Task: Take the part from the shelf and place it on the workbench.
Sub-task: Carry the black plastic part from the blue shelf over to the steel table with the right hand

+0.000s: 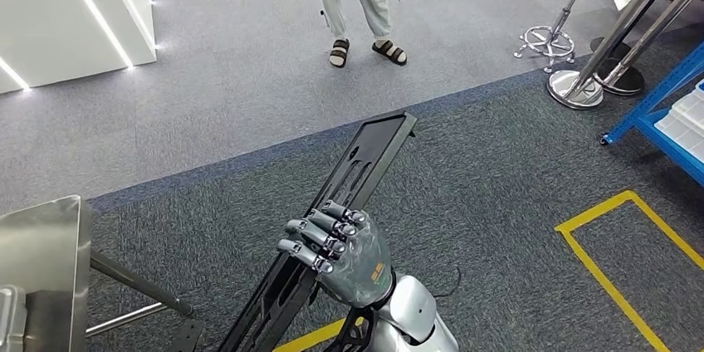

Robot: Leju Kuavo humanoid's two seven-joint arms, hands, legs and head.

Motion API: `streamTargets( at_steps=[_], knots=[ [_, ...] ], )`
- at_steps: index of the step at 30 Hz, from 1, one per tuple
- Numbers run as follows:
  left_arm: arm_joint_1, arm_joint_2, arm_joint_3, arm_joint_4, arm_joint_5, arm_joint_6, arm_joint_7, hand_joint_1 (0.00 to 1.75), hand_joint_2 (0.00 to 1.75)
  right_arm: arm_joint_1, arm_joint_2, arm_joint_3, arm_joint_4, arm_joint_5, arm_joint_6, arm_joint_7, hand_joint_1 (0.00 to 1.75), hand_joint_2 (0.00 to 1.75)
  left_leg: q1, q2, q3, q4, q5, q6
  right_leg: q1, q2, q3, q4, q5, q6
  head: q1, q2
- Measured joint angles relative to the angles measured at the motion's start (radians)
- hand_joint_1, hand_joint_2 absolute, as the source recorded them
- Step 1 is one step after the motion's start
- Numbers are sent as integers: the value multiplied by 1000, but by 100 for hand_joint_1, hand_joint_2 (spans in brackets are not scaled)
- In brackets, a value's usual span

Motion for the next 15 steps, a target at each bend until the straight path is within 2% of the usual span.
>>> streamTargets(
  at_steps=[1, 2, 3, 5, 6, 8, 11, 13, 15],
  knots=[
    [1, 0, 0, 0, 0, 1, 0, 0, 175, 2, 0, -1, 0, -2, 0, -1, 175, 175, -1, 0, 0, 0, 0, 1, -1, 0, -27, 51, -15, 0, 0, 0],
    [2, 0, 0, 0, 0, 1, 0, 0, 175, 4, 0, -3, 0, -5, 0, -1, 175, 175, -2, -1, 0, 0, -1, 1, -1, 0, -39, 70, -12, -1, 0, 0],
    [2, 0, 0, 0, 0, 2, 0, 0, 175, 6, -1, -5, 0, -9, 0, -2, 175, 175, -3, -3, 0, 1, -1, 1, -1, 0, -31, 51, 11, -3, 0, 0],
    [2, 0, 0, 0, 1, 2, 0, 0, 175, 8, -1, -8, 0, -16, 0, -4, 175, 175, -3, -6, 2, 4, -3, -2, 1, 2, 24, -71, 80, -13, 0, 0],
    [2, -1, 0, 0, 1, 3, 0, 0, 175, 8, -1, -9, 0, -17, 0, -4, 175, 175, -5, -7, 0, 7, -5, -5, 4, 3, 52, -133, 104, -18, 0, 0],
    [3, -2, 0, 0, 1, 3, 0, 0, 175, 9, 0, -10, 0, -15, 0, -5, 175, 175, -6, -8, -4, 11, -7, -15, 9, 4, 76, -191, 118, -25, 0, 0],
    [3, -2, 0, 0, 1, 4, 2, 0, 175, 11, 1, -12, -2, -6, 0, -6, 175, 175, -3, -6, -7, 16, -12, -33, 8, 4, 80, -203, 122, -32, 0, 0],
    [2, -2, 0, 0, 2, 5, 3, 0, 175, 12, 2, -14, -3, 5, 0, -6, 175, 175, -2, -3, -29, 72, -49, -44, 3, 1, 87, -212, 126, -42, 0, 0],
    [4, -2, 0, 0, 4, 5, 3, 0, 175, 14, 2, -17, -3, 17, 0, -6, 175, 175, 0, -1, -86, 195, -111, -54, 4, -2, 89, -212, 126, -47, 0, 0]
  ],
)
